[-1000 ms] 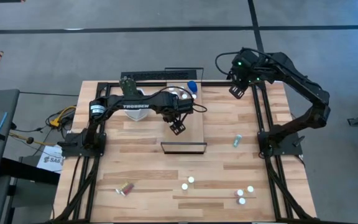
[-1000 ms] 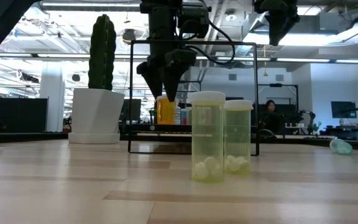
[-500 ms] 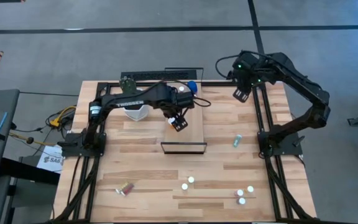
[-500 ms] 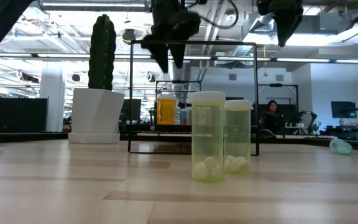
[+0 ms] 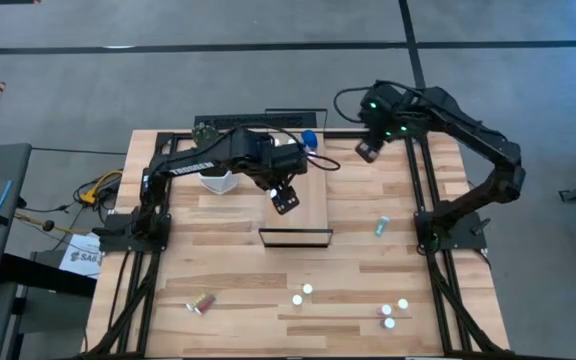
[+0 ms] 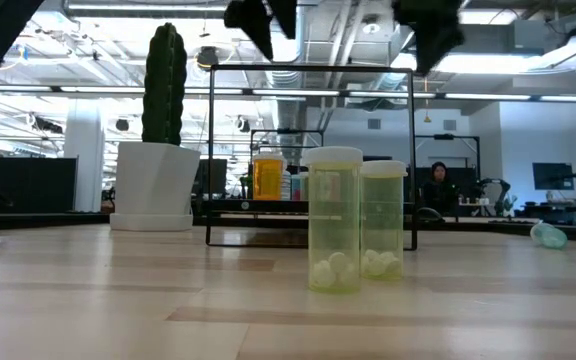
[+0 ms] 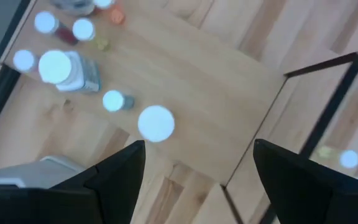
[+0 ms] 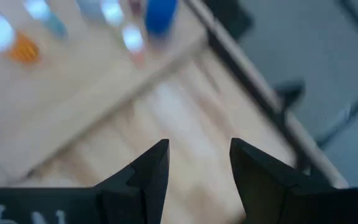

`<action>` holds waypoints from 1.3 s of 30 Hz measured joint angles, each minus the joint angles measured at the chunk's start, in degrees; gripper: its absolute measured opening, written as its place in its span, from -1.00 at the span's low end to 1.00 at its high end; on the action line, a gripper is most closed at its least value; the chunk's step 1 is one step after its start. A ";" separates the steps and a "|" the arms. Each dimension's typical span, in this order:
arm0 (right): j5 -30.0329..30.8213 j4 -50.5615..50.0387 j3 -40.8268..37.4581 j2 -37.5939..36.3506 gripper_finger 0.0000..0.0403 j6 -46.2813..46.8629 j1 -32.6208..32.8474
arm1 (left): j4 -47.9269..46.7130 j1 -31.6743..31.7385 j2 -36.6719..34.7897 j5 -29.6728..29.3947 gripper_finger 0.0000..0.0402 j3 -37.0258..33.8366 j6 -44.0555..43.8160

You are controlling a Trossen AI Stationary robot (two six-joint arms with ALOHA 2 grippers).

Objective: Pick and place medicine bottles onto shelf by color
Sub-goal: Put the yellow pill bottle onto the shelf

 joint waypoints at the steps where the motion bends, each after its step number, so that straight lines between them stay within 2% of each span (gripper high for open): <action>1: 0.01 3.91 0.02 0.72 -0.05 -2.29 0.00 | 0.25 -0.11 -0.88 0.42 0.42 -0.55 -0.23; 3: -0.67 6.07 0.24 2.38 -0.05 -0.08 -0.02 | -0.29 -0.37 -2.03 0.78 0.42 -0.78 -1.45; 7: -4.50 -0.92 0.94 3.29 -0.05 0.47 -0.02 | -0.32 -1.58 -5.87 0.46 0.42 -0.58 -4.50; 12: -4.80 -3.87 0.94 -1.13 -0.05 1.63 0.61 | -0.31 -4.55 -10.95 -0.89 0.42 -0.58 -8.30; 16: -4.79 -2.52 0.94 -6.66 -0.05 3.33 3.26 | -0.34 -8.27 -14.96 -5.83 0.42 -0.54 -12.13; 22: -4.78 0.17 -2.16 -14.38 -0.05 14.80 13.30 | -0.32 -15.79 -17.02 -9.82 0.42 -0.58 -17.37; 28: -5.56 0.16 -12.63 -21.66 -0.05 34.81 30.75 | -0.27 -24.69 -16.38 -10.16 0.42 -0.65 -22.30; 32: -6.30 0.22 -17.37 -24.05 -0.05 47.42 40.46 | 2.91 -27.70 -16.47 -8.75 0.42 -3.02 -23.21; 34: -4.39 1.58 -19.15 -24.09 -0.05 47.77 43.39 | 2.99 -28.11 -16.25 -8.47 0.42 -3.18 -23.12; 36: -0.95 4.32 -20.45 -23.88 -0.05 43.63 44.73 | 3.89 -28.07 -16.40 -8.50 0.42 -3.15 -23.12; 39: -0.28 5.19 -20.65 -21.81 -0.05 40.24 44.75 | 5.37 -27.82 -16.44 -8.36 0.42 -3.12 -23.84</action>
